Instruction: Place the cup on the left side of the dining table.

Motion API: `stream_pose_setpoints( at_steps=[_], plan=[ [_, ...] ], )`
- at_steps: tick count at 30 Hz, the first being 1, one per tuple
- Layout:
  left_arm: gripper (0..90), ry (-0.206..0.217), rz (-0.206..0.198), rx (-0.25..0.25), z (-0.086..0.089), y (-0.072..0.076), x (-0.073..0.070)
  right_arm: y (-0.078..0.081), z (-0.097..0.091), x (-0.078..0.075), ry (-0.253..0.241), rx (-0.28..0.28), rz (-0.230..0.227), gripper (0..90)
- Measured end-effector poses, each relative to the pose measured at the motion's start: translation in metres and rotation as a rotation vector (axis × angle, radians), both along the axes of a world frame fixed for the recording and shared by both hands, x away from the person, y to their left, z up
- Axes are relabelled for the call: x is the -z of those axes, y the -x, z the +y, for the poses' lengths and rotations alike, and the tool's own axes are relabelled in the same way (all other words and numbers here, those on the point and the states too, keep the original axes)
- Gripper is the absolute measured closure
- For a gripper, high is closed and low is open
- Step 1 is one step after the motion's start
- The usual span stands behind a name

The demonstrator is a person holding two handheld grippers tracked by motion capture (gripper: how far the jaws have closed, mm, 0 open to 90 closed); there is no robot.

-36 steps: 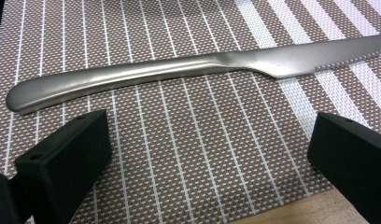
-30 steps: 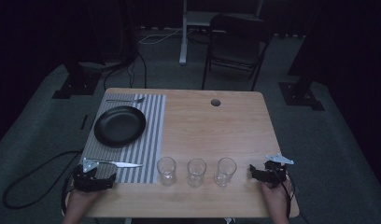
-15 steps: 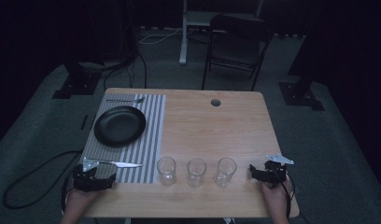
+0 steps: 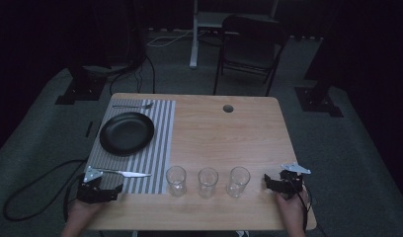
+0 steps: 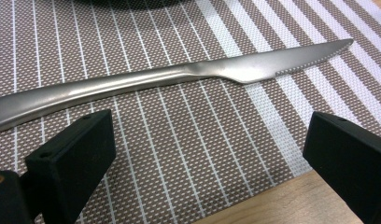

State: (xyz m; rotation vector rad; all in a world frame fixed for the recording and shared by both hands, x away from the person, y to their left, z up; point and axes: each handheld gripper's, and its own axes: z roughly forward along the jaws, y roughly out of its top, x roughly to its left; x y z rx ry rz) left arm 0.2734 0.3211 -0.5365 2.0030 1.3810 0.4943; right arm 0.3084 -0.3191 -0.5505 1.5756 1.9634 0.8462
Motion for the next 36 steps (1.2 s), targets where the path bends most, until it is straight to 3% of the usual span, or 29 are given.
stream_pose_setpoints(
  at_steps=[6, 10, 11, 12, 20, 36],
  plan=[
    [3.0, -0.007, -0.013, 0.034, -0.006, 0.000, -0.005, 0.000, 0.000, 0.000, 0.001, 0.000, 0.000, 11.6],
    [4.4, 0.014, -0.018, 0.091, -0.013, 0.000, -0.013, 0.000, 0.000, 0.000, 0.000, 0.000, 0.000, 11.7],
    [4.3, -0.001, -0.029, 0.089, -0.015, 0.000, -0.014, 0.000, 0.000, 0.000, 0.000, 0.000, 0.000, 11.7],
    [4.3, 0.008, -0.019, 0.101, -0.015, -0.001, -0.015, 0.000, 0.000, 0.000, 0.000, 0.000, 0.000, 11.7],
    [4.3, 0.036, -0.053, 0.147, -0.020, -0.001, -0.028, 0.000, 0.000, 0.000, 0.000, 0.000, 0.000, 11.7],
    [4.4, 0.056, -0.106, 0.244, -0.038, -0.003, -0.055, 0.000, 0.000, 0.000, 0.000, 0.000, 0.000, 11.6]
  ],
)
